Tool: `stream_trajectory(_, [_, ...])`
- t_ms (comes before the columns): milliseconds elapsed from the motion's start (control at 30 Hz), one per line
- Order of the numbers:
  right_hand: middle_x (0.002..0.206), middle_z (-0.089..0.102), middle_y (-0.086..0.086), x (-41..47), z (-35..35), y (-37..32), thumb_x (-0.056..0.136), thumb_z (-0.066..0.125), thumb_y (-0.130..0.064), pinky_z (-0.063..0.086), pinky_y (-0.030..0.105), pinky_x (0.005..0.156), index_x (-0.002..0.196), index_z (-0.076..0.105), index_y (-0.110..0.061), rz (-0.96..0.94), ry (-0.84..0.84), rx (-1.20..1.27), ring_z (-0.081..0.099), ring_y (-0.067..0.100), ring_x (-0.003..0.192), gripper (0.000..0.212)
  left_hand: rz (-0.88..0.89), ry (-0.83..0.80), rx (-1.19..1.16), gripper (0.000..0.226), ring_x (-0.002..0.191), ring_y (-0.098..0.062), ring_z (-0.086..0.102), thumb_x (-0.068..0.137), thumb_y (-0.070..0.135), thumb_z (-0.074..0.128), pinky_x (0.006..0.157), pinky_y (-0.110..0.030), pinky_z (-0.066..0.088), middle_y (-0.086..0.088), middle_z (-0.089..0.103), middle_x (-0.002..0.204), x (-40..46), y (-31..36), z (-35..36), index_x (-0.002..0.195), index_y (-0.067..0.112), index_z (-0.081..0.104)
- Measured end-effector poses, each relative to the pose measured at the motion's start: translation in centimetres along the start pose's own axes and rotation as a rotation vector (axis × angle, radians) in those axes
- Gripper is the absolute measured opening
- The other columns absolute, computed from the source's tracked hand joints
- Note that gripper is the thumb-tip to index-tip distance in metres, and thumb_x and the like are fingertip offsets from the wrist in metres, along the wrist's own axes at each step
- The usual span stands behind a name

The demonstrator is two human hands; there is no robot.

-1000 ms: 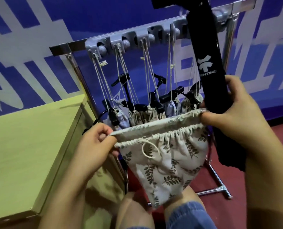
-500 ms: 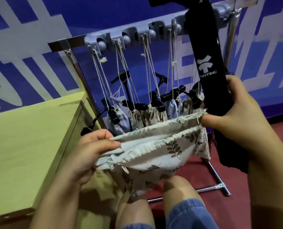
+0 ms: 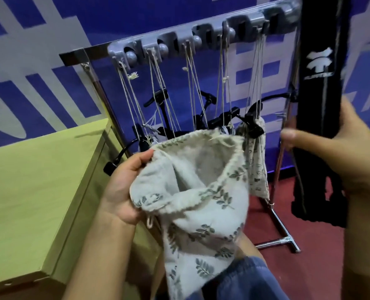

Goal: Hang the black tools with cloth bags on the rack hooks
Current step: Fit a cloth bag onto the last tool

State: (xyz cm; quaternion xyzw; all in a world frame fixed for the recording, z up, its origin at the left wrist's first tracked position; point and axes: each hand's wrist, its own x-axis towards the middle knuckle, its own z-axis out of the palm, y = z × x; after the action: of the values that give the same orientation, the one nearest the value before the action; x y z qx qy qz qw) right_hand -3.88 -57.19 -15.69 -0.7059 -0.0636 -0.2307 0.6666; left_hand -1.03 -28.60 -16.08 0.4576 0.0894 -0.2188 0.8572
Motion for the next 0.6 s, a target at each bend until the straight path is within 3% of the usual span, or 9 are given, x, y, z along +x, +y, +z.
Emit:
stream_trajectory(67, [0.063,0.066,-0.009,-0.1,0.2,-0.4,0.055,0.072,-0.046,0.054,0.022,0.057,0.094,0.052,-0.032,-0.036,0.081,0.156,0.062,0.005,0.054,0.046,-0.01,0.045,0.049,0.025,0.088,-0.026,0.058,0.085,0.025,0.052,0.091,-0.04,0.048,-0.013,0.058,0.095,0.4,-0.6,0.4,0.103,0.008,0.058])
stream_trajectory(133, [0.06,0.062,-0.007,0.2,1.3,-0.9,0.062,0.064,-0.053,0.052,0.024,0.054,0.098,0.047,-0.023,-0.071,0.101,0.367,0.059,0.009,0.051,0.05,-0.011,0.101,0.164,0.031,0.079,-0.028,0.058,0.086,0.021,0.051,0.074,-0.036,0.055,-0.019,0.059,0.09,0.7,-1.8,1.7,0.11,0.001,0.057])
stream_trajectory(233, [0.059,0.058,-0.007,0.7,4.5,-1.0,0.076,0.052,-0.053,0.049,0.025,0.051,0.103,0.039,-0.017,-0.078,0.129,0.526,0.057,0.01,0.049,0.047,0.076,0.108,0.344,0.016,0.06,-0.024,0.063,0.088,0.007,0.052,0.056,-0.029,0.056,-0.018,0.066,0.073,0.9,-3.6,3.6,0.091,-0.001,0.065])
stream_trajectory(300, [0.063,0.059,-0.006,0.6,6.7,-0.4,0.089,0.05,-0.046,0.052,0.03,0.057,0.102,0.037,-0.02,-0.087,0.117,0.509,0.059,0.012,0.053,0.032,0.138,0.049,0.406,0.022,0.048,-0.018,0.062,0.086,0.002,0.055,0.05,-0.024,0.053,-0.013,0.066,0.06,0.7,-3.8,4.2,0.07,0.005,0.07])
stream_trajectory(333, [0.068,0.059,-0.006,0.5,7.4,0.2,0.089,0.048,-0.038,0.054,0.033,0.062,0.101,0.037,-0.023,-0.085,0.088,0.482,0.061,0.013,0.057,0.023,0.153,0.003,0.423,0.02,0.048,-0.018,0.062,0.083,0.001,0.057,0.05,-0.023,0.051,-0.012,0.066,0.06,0.6,-3.7,4.5,0.069,0.004,0.071])
stream_trajectory(367, [0.073,0.059,-0.005,0.4,8.3,1.0,0.088,0.047,-0.034,0.054,0.034,0.068,0.102,0.036,-0.025,-0.073,0.043,0.444,0.062,0.012,0.062,0.02,0.161,-0.038,0.434,0.012,0.052,-0.02,0.063,0.078,0.002,0.059,0.053,-0.024,0.052,-0.014,0.066,0.064,0.3,-3.5,4.7,0.078,-0.001,0.07])
stream_trajectory(433, [0.089,0.06,-0.003,-0.2,9.0,2.2,0.086,0.047,-0.035,0.05,0.026,0.077,0.112,0.035,-0.023,-0.058,-0.037,0.303,0.062,0.007,0.078,0.03,0.159,-0.128,0.451,0.029,0.062,-0.025,0.065,0.068,-0.002,0.067,0.06,-0.029,0.054,-0.02,0.067,0.077,-0.1,-3.2,5.1,0.096,-0.009,0.065])
stream_trajectory(500, [0.106,0.056,-0.007,-0.7,9.2,3.5,0.084,0.045,-0.044,0.043,0.019,0.086,0.124,0.033,-0.022,-0.028,-0.112,0.171,0.057,-0.003,0.092,0.047,0.181,-0.158,0.469,0.032,0.066,-0.026,0.066,0.067,-0.003,0.063,0.062,-0.032,0.055,-0.021,0.068,0.081,-0.1,-3.1,5.4,0.099,-0.007,0.063])
stream_trajectory(600, [0.129,0.046,-0.012,-1.3,9.4,5.2,0.085,0.039,-0.06,0.036,0.027,0.101,0.119,0.021,-0.054,0.041,-0.3,0.038,0.047,0.001,0.115,0.039,0.259,-0.145,0.499,0.041,0.073,-0.025,0.067,0.067,-0.001,0.062,0.065,-0.03,0.057,-0.018,0.069,0.089,0.2,-3.4,5.7,0.107,-0.003,0.061])
